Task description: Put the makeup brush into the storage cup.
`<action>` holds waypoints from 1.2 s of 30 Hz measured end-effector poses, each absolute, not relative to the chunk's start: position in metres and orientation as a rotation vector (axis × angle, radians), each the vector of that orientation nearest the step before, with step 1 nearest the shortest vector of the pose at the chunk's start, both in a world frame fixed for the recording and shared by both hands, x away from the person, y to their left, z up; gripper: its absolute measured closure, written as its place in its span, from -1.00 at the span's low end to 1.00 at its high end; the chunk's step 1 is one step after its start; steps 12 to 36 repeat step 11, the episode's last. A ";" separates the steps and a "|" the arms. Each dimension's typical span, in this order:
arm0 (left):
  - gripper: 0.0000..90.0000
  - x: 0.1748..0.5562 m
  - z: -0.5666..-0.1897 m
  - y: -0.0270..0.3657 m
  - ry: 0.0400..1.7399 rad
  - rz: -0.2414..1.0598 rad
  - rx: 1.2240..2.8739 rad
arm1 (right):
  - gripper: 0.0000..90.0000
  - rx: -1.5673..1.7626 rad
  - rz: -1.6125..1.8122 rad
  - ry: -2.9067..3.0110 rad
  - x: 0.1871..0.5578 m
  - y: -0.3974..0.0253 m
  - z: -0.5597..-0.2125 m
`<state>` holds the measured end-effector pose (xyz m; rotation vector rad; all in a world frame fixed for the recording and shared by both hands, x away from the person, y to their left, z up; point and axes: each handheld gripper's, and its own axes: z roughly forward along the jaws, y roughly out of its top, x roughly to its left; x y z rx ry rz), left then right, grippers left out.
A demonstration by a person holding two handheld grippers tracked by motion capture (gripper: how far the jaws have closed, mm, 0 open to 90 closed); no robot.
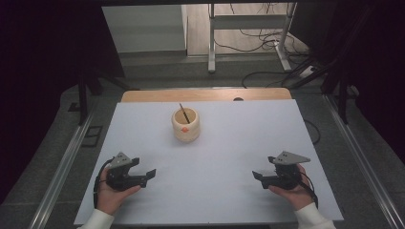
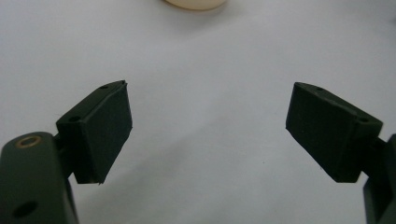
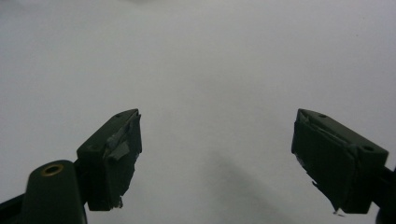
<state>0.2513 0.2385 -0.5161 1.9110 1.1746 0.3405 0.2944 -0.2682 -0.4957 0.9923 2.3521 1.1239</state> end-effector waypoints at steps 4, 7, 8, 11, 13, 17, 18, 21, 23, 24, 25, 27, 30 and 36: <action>-0.66 0.252 -0.516 0.238 1.176 0.338 1.911 | -0.65 0.993 1.121 2.355 0.294 -0.268 -0.496; -0.66 0.252 -0.516 0.238 1.178 0.337 1.908 | -0.65 0.993 1.121 2.354 0.294 -0.268 -0.496; -0.66 0.252 -0.516 0.238 1.180 0.334 1.902 | -0.65 0.993 1.121 2.354 0.294 -0.268 -0.496; -0.66 0.253 -0.515 0.237 1.183 0.335 1.894 | -0.66 1.003 1.136 2.349 0.295 -0.269 -0.496; -0.66 0.253 -0.515 0.237 1.183 0.335 1.894 | -0.66 1.003 1.136 2.349 0.295 -0.269 -0.496; -0.66 0.253 -0.515 0.237 1.183 0.335 1.894 | -0.66 1.003 1.136 2.349 0.295 -0.269 -0.496; -0.66 0.253 -0.515 0.237 1.183 0.335 1.894 | -0.66 1.003 1.136 2.349 0.295 -0.269 -0.496; -0.66 0.253 -0.515 0.237 1.183 0.335 1.894 | -0.66 1.003 1.136 2.349 0.295 -0.269 -0.496; -0.66 0.253 -0.515 0.237 1.183 0.335 1.894 | -0.66 1.003 1.136 2.349 0.295 -0.269 -0.496; -0.66 0.253 -0.515 0.237 1.183 0.335 1.894 | -0.66 1.003 1.136 2.349 0.295 -0.269 -0.496; -0.66 0.253 -0.515 0.237 1.183 0.335 1.894 | -0.66 1.003 1.136 2.349 0.295 -0.269 -0.496; -0.66 0.253 -0.515 0.237 1.183 0.335 1.894 | -0.66 1.003 1.136 2.349 0.295 -0.269 -0.496; -0.66 0.253 -0.515 0.237 1.183 0.335 1.894 | -0.66 1.003 1.136 2.349 0.295 -0.269 -0.496; -0.66 0.253 -0.515 0.237 1.183 0.335 1.894 | -0.66 1.003 1.136 2.349 0.295 -0.269 -0.496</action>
